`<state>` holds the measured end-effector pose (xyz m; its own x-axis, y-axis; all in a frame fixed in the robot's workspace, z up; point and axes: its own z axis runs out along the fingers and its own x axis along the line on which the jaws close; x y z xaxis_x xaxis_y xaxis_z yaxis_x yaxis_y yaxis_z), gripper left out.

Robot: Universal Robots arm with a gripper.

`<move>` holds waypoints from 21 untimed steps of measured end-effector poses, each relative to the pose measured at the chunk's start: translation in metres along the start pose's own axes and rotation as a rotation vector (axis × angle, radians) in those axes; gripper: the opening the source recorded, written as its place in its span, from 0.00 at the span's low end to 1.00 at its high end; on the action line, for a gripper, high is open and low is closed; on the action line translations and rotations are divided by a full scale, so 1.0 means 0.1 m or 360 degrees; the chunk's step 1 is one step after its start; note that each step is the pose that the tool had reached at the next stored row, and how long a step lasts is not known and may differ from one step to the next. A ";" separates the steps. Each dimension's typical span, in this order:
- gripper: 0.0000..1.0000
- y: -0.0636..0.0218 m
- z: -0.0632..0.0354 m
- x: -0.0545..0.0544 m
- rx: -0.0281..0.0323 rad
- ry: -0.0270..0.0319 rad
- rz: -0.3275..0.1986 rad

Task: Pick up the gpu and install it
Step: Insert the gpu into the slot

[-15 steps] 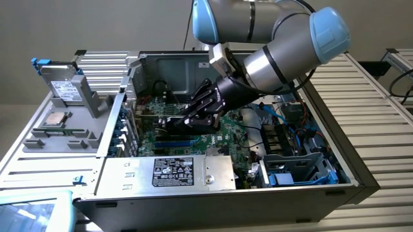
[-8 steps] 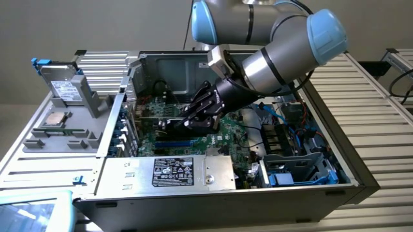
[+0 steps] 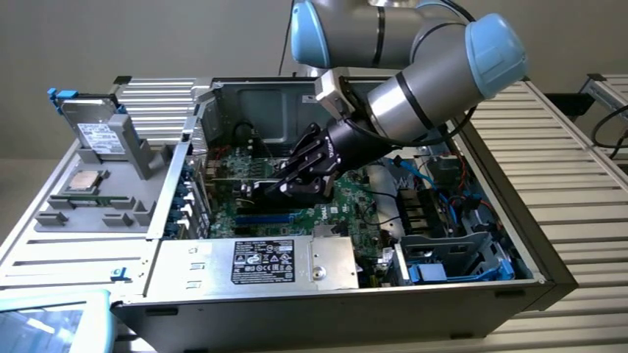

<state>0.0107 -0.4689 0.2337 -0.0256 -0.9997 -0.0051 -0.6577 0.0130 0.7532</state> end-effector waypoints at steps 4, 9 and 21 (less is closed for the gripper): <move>0.27 0.019 0.031 -0.02 0.00092 0.00005 0.0001; 0.27 0.023 0.043 -0.02 0.00136 0.00009 0.0001; 0.27 -0.033 0.155 -0.02 0.00156 0.00014 0.0001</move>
<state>0.0012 -0.4667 0.2210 -0.0252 -0.9997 -0.0043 -0.6650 0.0135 0.7467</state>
